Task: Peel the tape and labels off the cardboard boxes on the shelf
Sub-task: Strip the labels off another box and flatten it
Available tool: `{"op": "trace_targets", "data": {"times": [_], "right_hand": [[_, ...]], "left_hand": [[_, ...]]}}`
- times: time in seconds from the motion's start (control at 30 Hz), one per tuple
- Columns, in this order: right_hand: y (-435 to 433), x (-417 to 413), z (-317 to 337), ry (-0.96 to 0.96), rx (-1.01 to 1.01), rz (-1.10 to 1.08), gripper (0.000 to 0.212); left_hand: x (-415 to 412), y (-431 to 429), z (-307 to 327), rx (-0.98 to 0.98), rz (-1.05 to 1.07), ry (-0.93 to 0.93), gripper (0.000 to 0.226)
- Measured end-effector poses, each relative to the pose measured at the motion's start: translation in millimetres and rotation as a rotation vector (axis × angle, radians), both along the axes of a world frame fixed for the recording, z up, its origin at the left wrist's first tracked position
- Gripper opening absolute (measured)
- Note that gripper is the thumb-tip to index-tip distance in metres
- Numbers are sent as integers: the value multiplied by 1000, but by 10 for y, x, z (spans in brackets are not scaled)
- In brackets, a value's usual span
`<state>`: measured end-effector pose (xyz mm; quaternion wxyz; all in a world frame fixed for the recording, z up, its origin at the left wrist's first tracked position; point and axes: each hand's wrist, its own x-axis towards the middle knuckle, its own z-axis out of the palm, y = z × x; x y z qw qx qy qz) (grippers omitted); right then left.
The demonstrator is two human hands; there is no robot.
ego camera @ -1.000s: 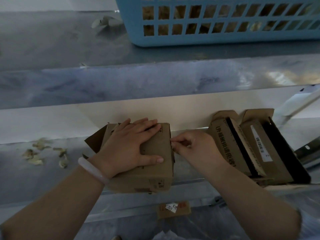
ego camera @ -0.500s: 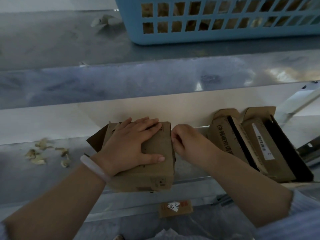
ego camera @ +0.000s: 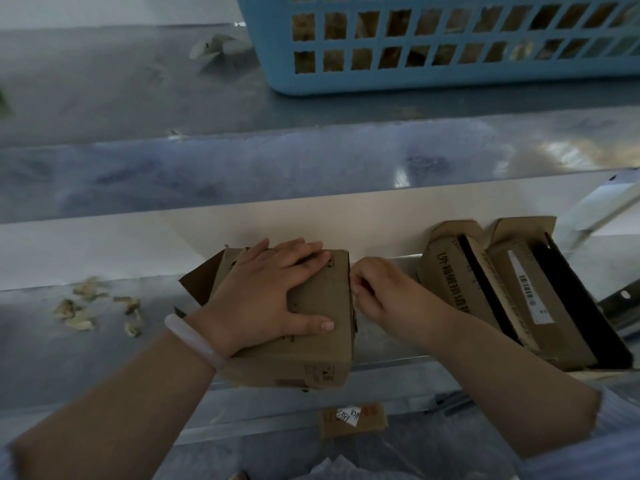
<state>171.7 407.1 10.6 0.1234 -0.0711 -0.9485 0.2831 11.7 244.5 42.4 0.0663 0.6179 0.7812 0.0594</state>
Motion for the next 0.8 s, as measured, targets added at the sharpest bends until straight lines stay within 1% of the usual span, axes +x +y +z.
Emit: {"op": "trace_targets", "data": {"times": [0.1, 0.17, 0.2, 0.23, 0.27, 0.33, 0.4, 0.5, 0.6, 0.7, 0.8], "right_hand": [[-14, 50, 0, -49, -79, 50, 15], [-21, 65, -17, -7, -187, -64, 7], [-20, 67, -20, 31, -237, -155, 9], [-20, 71, -32, 69, -271, -227, 16], [-29, 79, -45, 95, -287, -263, 20], [-93, 100, -83, 139, -273, -279, 23], [-175, 120, -135, 197, -207, -294, 24], [-260, 105, -123, 240, -170, -352, 18], [-244, 66, -24, 169, -206, -408, 11], [-188, 24, 30, 81, -146, -358, 6], [-152, -8, 22, 43, -118, -299, 5]], "left_hand": [[-21, -1, 7, 7, 3, -13, 94], [-32, 3, 5, 3, -6, -9, 94], [-33, 7, 4, 5, -10, -8, 94], [-33, 10, 1, 7, -13, -11, 94], [-32, 12, 0, 8, -12, -16, 94], [-28, 14, -1, 4, -5, -22, 94], [-25, 14, 4, -5, -3, -12, 94], [-21, 5, 5, 6, -8, -16, 95], [-16, 4, 7, 1, -4, -17, 95], [-10, 12, 2, -5, -8, -6, 96], [-17, 16, -9, -6, -12, 4, 97]]}}
